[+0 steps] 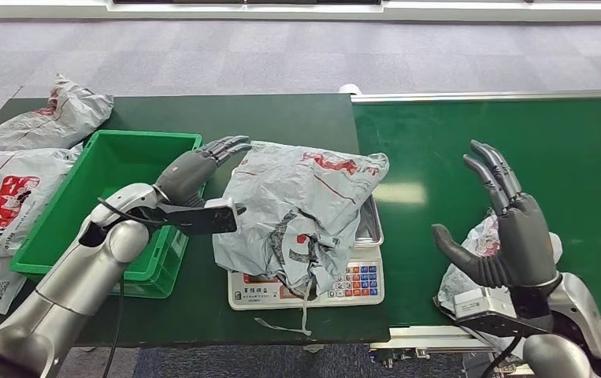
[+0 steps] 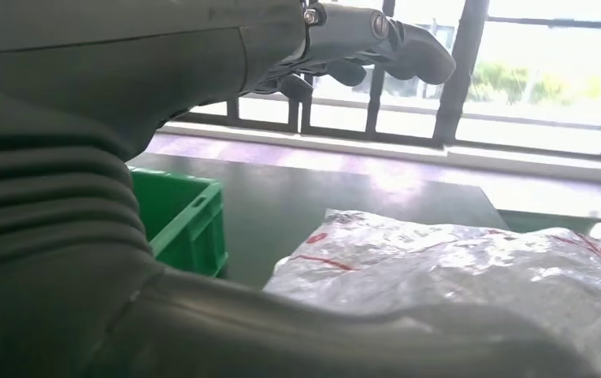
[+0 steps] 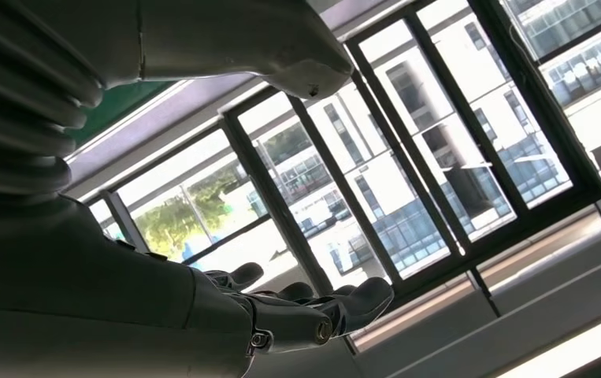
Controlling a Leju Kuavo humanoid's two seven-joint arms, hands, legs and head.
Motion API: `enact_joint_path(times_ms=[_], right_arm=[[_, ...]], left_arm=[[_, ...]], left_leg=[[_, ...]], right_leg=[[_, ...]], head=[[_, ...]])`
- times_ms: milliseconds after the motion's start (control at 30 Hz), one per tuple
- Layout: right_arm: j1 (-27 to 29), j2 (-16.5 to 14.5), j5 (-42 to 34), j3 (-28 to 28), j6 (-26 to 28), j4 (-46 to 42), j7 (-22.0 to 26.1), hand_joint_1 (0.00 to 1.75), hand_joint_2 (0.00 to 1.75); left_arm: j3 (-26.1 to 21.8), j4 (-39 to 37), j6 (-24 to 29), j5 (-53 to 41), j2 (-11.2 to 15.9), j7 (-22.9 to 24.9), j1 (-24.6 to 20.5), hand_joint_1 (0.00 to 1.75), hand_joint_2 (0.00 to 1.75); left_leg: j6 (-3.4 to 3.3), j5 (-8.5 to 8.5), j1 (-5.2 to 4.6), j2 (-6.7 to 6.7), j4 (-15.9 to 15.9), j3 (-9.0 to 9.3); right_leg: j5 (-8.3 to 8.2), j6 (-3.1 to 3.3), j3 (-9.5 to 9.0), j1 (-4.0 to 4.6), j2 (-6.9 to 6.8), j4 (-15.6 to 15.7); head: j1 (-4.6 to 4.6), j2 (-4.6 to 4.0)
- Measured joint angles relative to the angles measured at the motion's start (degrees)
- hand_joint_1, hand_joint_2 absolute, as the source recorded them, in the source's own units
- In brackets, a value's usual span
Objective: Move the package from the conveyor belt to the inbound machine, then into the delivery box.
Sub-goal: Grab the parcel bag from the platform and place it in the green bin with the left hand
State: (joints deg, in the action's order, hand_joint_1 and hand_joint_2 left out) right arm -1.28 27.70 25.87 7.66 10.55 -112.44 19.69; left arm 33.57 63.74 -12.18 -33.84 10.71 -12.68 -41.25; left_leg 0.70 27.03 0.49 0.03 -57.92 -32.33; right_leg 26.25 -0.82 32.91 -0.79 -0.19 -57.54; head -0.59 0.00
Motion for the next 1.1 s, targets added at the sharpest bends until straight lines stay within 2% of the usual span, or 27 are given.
enact_joint_path(times_ms=[100,200,333,467,633,767,900,1000,1033,1067,1100], right_arm=[[2.27,0.40,0.00,-2.72,-0.51,-2.04,0.74,0.00,1.75],[3.02,0.41,0.14,-3.81,-0.56,-2.77,1.30,0.00,1.75],[2.63,0.41,-0.08,-3.97,-1.07,-2.83,1.05,0.00,1.75],[1.97,0.40,-0.15,-3.97,-1.13,-2.81,0.67,0.00,1.75],[0.49,-0.02,-0.14,-3.97,-1.07,-2.24,0.49,0.00,1.75],[-0.49,-1.38,0.13,-3.94,-1.05,-1.11,0.74,0.00,1.75],[-0.02,-3.44,0.62,-3.94,-0.61,-0.42,1.20,0.00,1.75],[0.12,-4.36,0.81,-3.94,-0.46,-0.07,1.44,0.00,1.75],[0.12,-4.57,0.85,-3.94,-0.44,0.02,1.52,0.00,1.75],[0.12,-4.74,0.87,-3.94,-0.43,0.11,1.58,0.00,1.75],[0.14,-4.88,0.89,-3.94,-0.43,0.18,1.62,0.00,1.75]], left_arm=[[4.83,-8.55,-2.24,1.42,-3.45,0.15,-7.62,0.00,1.75],[9.15,-16.35,-2.98,1.69,-7.87,0.18,-13.16,0.00,1.75],[13.05,-24.63,-2.94,1.08,-13.70,0.75,-17.42,0.00,1.75],[14.85,-29.48,-3.15,0.93,-17.36,1.20,-19.62,0.00,1.75],[16.27,-34.38,-4.38,0.96,-21.45,1.53,-20.23,0.00,1.75],[17.07,-38.18,-4.45,1.16,-24.10,0.74,-17.87,0.00,1.75],[17.81,-41.07,-4.39,1.13,-25.06,-1.04,-13.46,0.00,1.75],[17.96,-42.13,-4.36,1.07,-25.34,-1.35,-12.00,0.01,1.75],[17.98,-42.39,-4.38,1.07,-25.42,-1.37,-11.87,0.06,1.75],[18.00,-42.61,-4.40,1.07,-25.48,-1.38,-11.81,0.34,1.75],[18.02,-42.79,-4.45,1.09,-25.53,-1.34,-11.78,0.78,1.75]], left_leg=[[-0.01,0.00,-0.04,0.01,-0.02,-0.07],[-0.02,0.01,-0.09,0.03,-0.03,-0.11],[-0.04,0.01,-0.14,0.06,-0.03,-0.13],[-0.05,0.00,-0.17,0.05,-0.03,-0.13],[-0.09,-0.02,-0.17,0.01,-0.01,-0.17],[-0.10,-0.03,-0.17,0.02,-0.01,-0.17],[-0.10,-0.02,-0.16,0.01,0.00,-0.18],[-0.10,-0.03,-0.16,0.01,0.00,-0.21],[-0.10,-0.03,-0.16,0.01,0.00,-0.21],[-0.10,-0.03,-0.16,0.01,0.00,-0.21],[-0.10,-0.03,-0.16,0.01,0.00,-0.21]], right_leg=[[-0.03,-0.05,0.05,-0.06,0.01,0.00],[-0.05,-0.08,0.07,-0.11,0.03,0.00],[-0.06,-0.10,0.08,-0.16,0.04,0.00],[-0.06,-0.10,0.09,-0.15,0.04,0.00],[-0.06,-0.10,0.09,-0.13,0.04,0.00],[-0.05,-0.11,0.09,-0.15,0.04,0.00],[-0.05,-0.11,0.11,-0.14,0.04,0.00],[-0.05,-0.11,0.12,-0.13,0.03,0.00],[-0.05,-0.11,0.11,-0.13,0.03,0.00],[-0.05,-0.11,0.11,-0.13,0.03,0.00],[-0.05,-0.11,0.11,-0.14,0.03,0.00]], head=[[0.00,0.00],[0.01,0.00],[0.00,0.00],[0.00,0.00],[0.00,0.00],[0.01,0.00],[0.00,0.00],[0.00,0.00],[0.00,0.00],[0.00,0.00],[0.00,0.00]])
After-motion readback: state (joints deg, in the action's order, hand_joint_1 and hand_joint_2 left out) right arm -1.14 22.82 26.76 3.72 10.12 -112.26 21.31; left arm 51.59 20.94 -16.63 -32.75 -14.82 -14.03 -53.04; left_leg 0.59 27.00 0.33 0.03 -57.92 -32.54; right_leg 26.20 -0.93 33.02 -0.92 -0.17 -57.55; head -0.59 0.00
